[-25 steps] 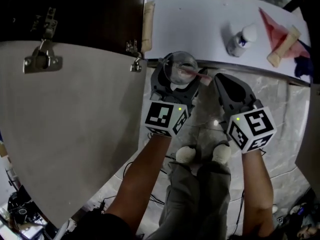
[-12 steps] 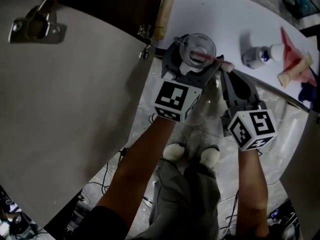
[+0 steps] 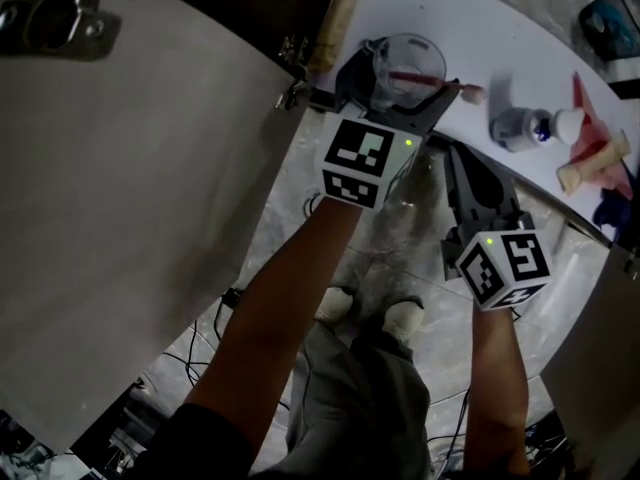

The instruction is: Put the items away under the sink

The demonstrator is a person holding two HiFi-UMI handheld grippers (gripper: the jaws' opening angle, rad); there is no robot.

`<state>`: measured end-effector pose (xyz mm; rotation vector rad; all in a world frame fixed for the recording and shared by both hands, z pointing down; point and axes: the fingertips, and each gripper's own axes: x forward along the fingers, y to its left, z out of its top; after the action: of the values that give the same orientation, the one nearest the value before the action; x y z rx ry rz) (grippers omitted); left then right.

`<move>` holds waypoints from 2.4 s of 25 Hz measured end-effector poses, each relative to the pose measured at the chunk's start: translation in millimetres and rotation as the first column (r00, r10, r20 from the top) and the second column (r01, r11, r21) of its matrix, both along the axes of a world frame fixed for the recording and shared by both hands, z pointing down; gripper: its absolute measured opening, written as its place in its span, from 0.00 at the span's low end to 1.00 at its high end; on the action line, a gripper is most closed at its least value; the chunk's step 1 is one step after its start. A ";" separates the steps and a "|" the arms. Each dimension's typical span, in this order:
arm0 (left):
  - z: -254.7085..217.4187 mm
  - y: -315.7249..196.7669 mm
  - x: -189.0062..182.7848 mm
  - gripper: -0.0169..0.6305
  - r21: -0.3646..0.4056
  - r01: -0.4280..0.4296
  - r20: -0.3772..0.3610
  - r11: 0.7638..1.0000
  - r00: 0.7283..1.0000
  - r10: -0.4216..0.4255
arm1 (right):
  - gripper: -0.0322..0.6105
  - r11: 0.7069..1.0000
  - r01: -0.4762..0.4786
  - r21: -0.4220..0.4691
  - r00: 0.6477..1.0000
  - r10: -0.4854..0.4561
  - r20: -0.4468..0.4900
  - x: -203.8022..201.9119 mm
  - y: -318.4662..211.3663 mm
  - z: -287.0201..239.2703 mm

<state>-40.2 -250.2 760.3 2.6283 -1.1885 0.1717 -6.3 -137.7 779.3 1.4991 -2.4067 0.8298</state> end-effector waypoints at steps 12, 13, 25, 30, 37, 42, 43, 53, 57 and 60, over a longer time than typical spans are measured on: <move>10.7 -20.2 1.2 0.66 0.008 -0.007 0.025 1.000 1.000 0.007 | 0.11 1.000 0.000 0.023 1.000 0.000 0.018 2.6 -17.5 4.3; 10.7 -21.2 2.0 0.66 0.009 -0.017 0.025 1.000 1.000 0.017 | 0.11 1.000 0.004 0.022 1.000 -0.005 0.014 0.6 -18.4 5.1; 10.4 -14.4 5.5 0.70 0.024 -0.070 0.016 0.997 0.997 0.069 | 0.11 1.000 -0.025 0.009 0.997 0.024 0.067 -8.8 -21.8 2.4; 10.7 -15.4 10.4 0.77 0.040 -0.062 0.035 0.997 0.998 0.061 | 0.11 1.000 -0.022 0.012 0.997 0.021 0.079 -8.7 -17.0 0.0; 15.9 -13.1 9.0 0.80 0.016 -0.039 0.084 0.999 0.996 0.037 | 0.11 1.000 -0.016 -0.015 0.996 0.017 0.082 -8.3 -9.2 4.8; 19.0 -10.5 8.2 0.80 0.034 -0.031 0.125 0.999 0.992 0.026 | 0.11 1.000 0.011 -0.024 0.997 -0.009 0.081 -14.8 -3.5 8.0; 17.9 -9.2 7.6 0.80 0.044 -0.029 0.120 0.999 0.993 0.023 | 0.11 1.000 0.008 -0.026 0.997 -0.006 0.083 -15.2 -2.4 8.9; 19.6 12.6 -3.0 0.80 0.036 0.016 0.109 0.999 0.994 -0.020 | 0.11 0.999 0.001 -0.045 0.997 0.002 0.083 -15.6 6.7 12.8; 23.0 28.2 -5.7 0.80 0.003 0.002 0.097 1.000 0.995 -0.003 | 0.11 0.998 -0.015 -0.056 0.997 0.019 0.078 -11.0 12.1 11.2; 19.6 36.9 -10.3 0.79 -0.012 -0.003 0.081 1.000 0.997 0.004 | 0.11 0.998 -0.031 -0.054 0.997 0.035 0.069 -8.5 16.3 7.6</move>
<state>-50.5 -213.3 779.8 2.6366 -1.2041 0.2882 -14.8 -121.3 786.9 1.5190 -2.3952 0.9609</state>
